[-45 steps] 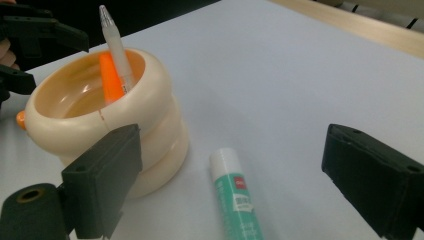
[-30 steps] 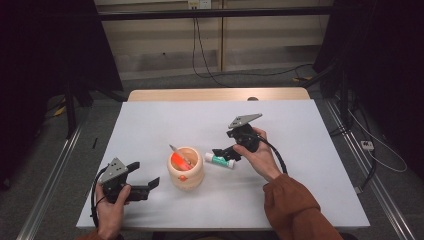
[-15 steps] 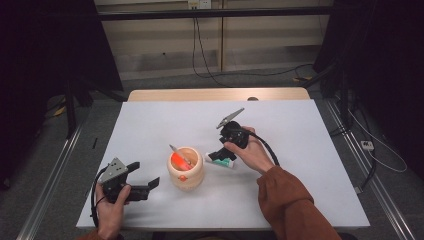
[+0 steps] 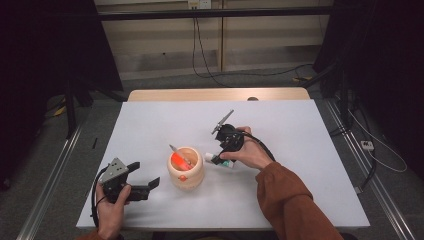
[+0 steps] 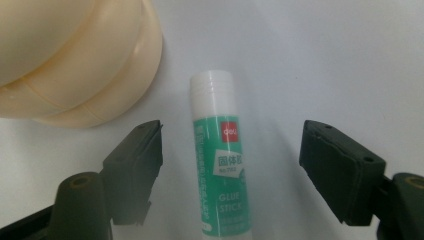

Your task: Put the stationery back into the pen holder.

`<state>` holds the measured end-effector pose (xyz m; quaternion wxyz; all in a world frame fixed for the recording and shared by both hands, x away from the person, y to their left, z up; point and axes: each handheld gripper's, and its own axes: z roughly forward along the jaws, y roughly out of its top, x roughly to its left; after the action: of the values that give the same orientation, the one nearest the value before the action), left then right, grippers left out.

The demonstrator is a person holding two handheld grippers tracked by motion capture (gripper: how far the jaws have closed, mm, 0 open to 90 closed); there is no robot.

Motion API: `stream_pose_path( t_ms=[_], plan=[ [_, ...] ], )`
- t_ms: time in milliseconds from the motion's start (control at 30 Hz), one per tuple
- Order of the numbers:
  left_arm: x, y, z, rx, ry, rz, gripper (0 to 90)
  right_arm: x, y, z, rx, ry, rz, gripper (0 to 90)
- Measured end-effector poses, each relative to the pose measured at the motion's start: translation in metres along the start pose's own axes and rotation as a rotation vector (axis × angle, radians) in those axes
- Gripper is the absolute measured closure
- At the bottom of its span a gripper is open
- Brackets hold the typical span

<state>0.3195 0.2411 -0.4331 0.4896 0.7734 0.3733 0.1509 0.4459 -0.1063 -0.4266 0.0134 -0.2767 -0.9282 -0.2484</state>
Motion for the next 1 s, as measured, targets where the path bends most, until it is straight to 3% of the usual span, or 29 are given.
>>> stream_pose_path(
  t_ms=[200,267,767,1000],
  plan=[
    [0.001,0.000,0.000,0.001,-0.002,0.000,5.1,0.001,0.006,0.009,0.053,0.009,-0.015,33.9],
    [0.001,0.000,0.000,0.001,-0.003,0.000,5.0,0.002,0.008,0.012,0.072,0.019,-0.031,39.9],
    [0.000,0.000,0.000,0.001,-0.004,0.001,5.0,0.005,0.011,0.021,0.098,0.015,-0.078,56.4],
    [0.000,0.000,0.000,0.001,-0.005,0.000,5.0,0.007,0.011,0.023,0.100,0.005,-0.098,58.6]
  ],
)
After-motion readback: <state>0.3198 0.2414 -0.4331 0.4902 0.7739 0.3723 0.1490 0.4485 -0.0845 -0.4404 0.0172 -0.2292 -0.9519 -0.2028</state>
